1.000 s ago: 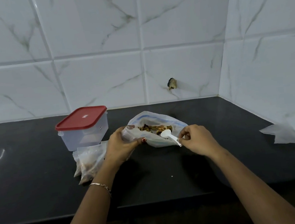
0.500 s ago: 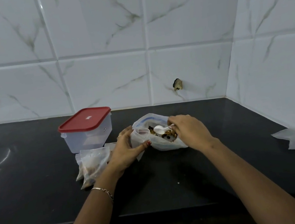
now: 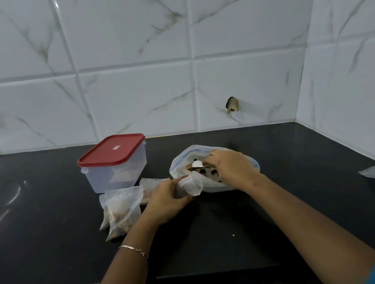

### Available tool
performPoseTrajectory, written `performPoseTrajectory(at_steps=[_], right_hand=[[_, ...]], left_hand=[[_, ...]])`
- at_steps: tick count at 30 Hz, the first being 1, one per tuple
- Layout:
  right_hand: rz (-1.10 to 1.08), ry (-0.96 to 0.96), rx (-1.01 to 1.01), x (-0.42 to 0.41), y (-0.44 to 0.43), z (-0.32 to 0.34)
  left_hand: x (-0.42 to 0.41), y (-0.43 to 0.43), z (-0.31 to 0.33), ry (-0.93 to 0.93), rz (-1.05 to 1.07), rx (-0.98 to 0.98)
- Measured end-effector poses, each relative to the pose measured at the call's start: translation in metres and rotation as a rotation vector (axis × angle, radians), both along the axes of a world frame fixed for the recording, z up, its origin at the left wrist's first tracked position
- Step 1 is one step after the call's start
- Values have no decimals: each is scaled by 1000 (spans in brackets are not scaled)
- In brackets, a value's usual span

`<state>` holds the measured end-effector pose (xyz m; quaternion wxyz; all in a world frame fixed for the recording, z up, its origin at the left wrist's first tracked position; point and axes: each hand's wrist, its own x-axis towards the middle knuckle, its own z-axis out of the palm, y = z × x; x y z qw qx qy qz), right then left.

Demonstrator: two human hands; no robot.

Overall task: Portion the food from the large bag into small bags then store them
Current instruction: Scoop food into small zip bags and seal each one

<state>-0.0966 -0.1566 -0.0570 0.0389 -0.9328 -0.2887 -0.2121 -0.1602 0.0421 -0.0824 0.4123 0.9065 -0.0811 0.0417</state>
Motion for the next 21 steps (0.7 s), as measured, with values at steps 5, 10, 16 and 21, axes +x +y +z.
performPoseTrajectory(at_steps=[5,10,16,21], right_hand=[[12,149,276,-3,-19,3],[-42,138,328,-10,-21,5],[-87,218,358,-17,-14,-4],[-135,270,516,-27,-22,-8]], left_hand=[[-1,3,-1,64,28,66],[-3,4,-1,138,7,42],[-5,5,-2,145,-14,-9],[-4,6,-2,166,-11,-21]])
